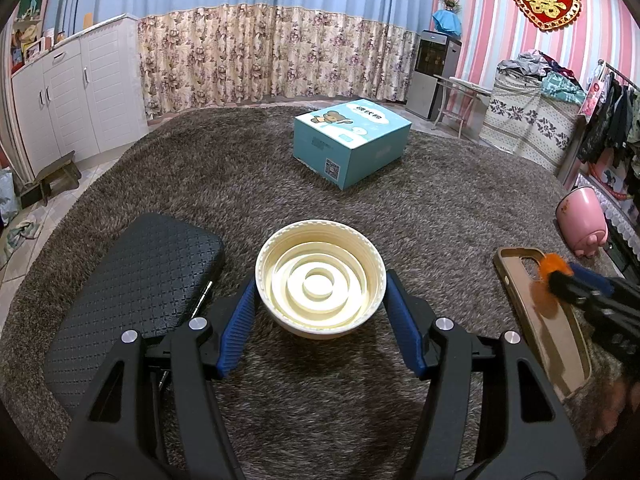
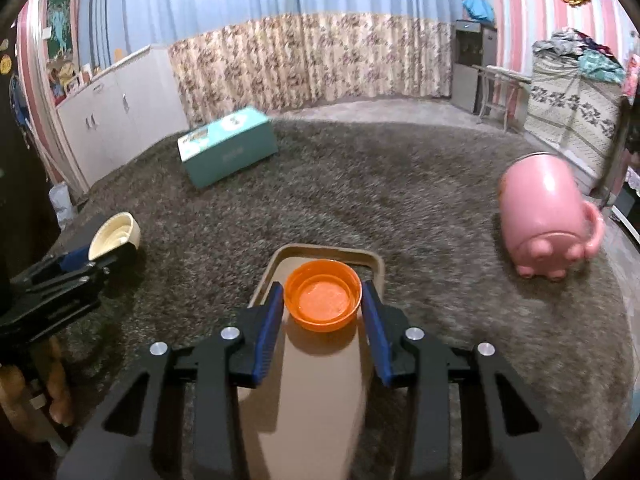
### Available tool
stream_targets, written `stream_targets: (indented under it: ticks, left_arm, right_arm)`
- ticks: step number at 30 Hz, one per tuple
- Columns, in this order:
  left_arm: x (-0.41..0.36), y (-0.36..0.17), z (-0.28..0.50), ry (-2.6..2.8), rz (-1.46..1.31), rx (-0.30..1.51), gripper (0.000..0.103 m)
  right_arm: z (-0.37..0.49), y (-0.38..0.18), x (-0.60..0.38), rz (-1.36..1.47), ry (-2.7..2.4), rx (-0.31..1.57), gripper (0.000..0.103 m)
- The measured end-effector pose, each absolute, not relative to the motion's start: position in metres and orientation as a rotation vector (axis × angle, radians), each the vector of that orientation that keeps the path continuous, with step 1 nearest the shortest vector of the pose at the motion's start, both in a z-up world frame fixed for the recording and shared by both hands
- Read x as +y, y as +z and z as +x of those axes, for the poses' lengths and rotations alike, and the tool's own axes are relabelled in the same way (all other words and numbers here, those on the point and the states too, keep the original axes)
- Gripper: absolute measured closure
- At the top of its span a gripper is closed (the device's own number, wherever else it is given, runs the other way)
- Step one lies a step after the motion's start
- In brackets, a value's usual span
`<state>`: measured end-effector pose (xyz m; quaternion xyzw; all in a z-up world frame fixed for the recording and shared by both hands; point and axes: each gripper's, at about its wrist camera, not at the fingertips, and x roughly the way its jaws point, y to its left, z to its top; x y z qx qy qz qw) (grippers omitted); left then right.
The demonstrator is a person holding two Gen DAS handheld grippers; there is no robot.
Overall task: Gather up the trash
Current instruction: 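Carry the cream bowl and orange lid over the blue basket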
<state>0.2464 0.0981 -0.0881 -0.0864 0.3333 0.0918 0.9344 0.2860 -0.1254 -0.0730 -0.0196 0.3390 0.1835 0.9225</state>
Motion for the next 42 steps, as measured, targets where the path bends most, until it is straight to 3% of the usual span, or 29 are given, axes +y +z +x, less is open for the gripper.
stream_targets:
  ticks: [8,18,27,42]
  left_arm:
    - [0.082,-0.073,0.241,0.171,-0.103,0.624,0.042]
    - [0.006,-0.001,0.198,-0.016,-0.054,0.455,0.042]
    - [-0.098,0.04,0.166,-0.241,-0.013,0.385,0.042]
    - [-0.256,0.032,0.158,-0.465,0.077,0.384,0.042]
  right_arm:
    - [0.233,-0.023,-0.181,-0.06,0.232,0.602,0.063]
    - [0.141,0.021,-0.274,-0.024,-0.075,0.483,0.063]
    - [0.097,0.021,-0.373,0.061,-0.314,0.449,0.063]
    - [0.081,-0.004,-0.482,0.202,-0.503,0.446,0.063]
